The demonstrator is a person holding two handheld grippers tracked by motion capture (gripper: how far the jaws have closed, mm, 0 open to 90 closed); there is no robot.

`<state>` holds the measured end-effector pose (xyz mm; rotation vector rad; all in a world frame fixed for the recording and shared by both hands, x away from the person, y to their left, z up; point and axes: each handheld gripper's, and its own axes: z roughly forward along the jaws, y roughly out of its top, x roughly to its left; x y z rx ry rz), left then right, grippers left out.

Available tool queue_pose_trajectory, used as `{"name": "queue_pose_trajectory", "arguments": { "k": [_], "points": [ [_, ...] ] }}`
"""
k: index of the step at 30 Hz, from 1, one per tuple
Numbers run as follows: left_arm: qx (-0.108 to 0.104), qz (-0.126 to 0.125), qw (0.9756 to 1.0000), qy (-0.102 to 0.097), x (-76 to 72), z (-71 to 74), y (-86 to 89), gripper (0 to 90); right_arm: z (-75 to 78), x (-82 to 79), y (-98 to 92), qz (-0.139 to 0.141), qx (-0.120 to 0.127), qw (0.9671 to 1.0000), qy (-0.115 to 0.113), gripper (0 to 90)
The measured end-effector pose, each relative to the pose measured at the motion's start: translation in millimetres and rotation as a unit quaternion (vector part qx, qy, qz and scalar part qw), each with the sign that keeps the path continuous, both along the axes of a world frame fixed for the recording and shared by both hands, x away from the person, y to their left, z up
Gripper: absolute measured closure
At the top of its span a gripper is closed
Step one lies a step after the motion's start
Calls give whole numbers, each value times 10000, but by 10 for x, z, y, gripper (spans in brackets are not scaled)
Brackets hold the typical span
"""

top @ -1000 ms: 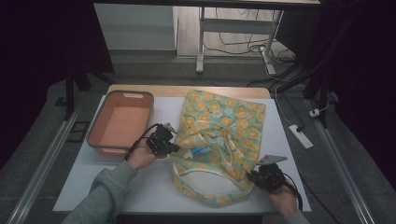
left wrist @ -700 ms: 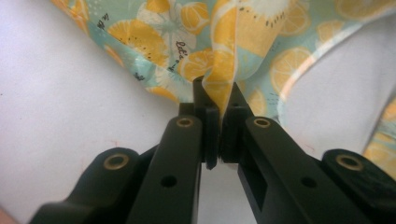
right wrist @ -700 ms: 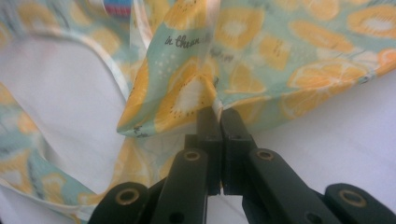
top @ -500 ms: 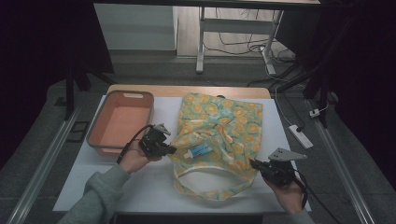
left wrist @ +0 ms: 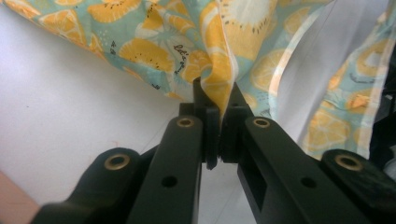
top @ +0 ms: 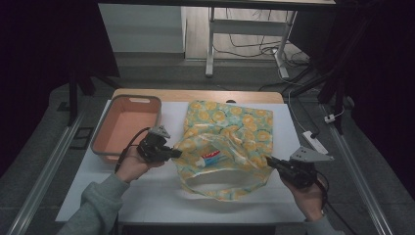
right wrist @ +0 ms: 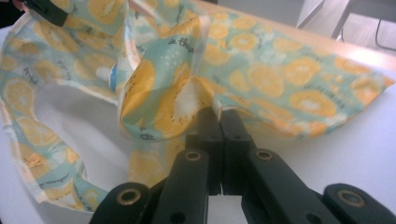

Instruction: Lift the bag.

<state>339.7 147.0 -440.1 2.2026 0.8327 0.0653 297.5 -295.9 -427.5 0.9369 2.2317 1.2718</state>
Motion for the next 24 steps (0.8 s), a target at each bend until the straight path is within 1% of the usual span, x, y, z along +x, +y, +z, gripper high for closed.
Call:
{"name": "queue_pose_trajectory", "arguments": {
  "k": [2,5,7,11,14,16,18,20,21,22,24],
  "points": [
    [-47,32,10000,-63,-9,54,41,878,67,17,6,10,17,10000,-90,894],
    [-174,81,9997,-160,-21,144,111,878,169,47,31,35,30,9998,-217,894],
    [-286,130,9992,-241,-25,228,173,878,242,76,48,54,65,9995,-311,894],
    [-445,255,9978,-427,-36,380,266,878,401,133,80,53,123,9987,-485,894],
    [-602,347,9958,-604,-43,507,350,878,536,179,88,28,186,9979,-627,895],
    [-739,377,9943,-670,-45,587,408,878,637,204,85,19,253,9972,-705,895],
    [-821,433,9926,-784,-56,673,460,878,757,215,70,-9,299,9961,-827,895],
    [-981,416,9906,-858,-71,768,509,879,897,215,42,-3,435,9946,-946,895],
    [-1048,402,9896,-895,-80,814,525,879,966,211,36,-10,461,9937,-1018,896],
    [-1072,422,9888,-950,-88,855,532,879,1031,209,39,-21,466,9929,-1090,896],
    [-1027,461,9880,-1054,-95,914,530,878,1138,218,54,-15,501,9920,-1156,897]
  ]
}}
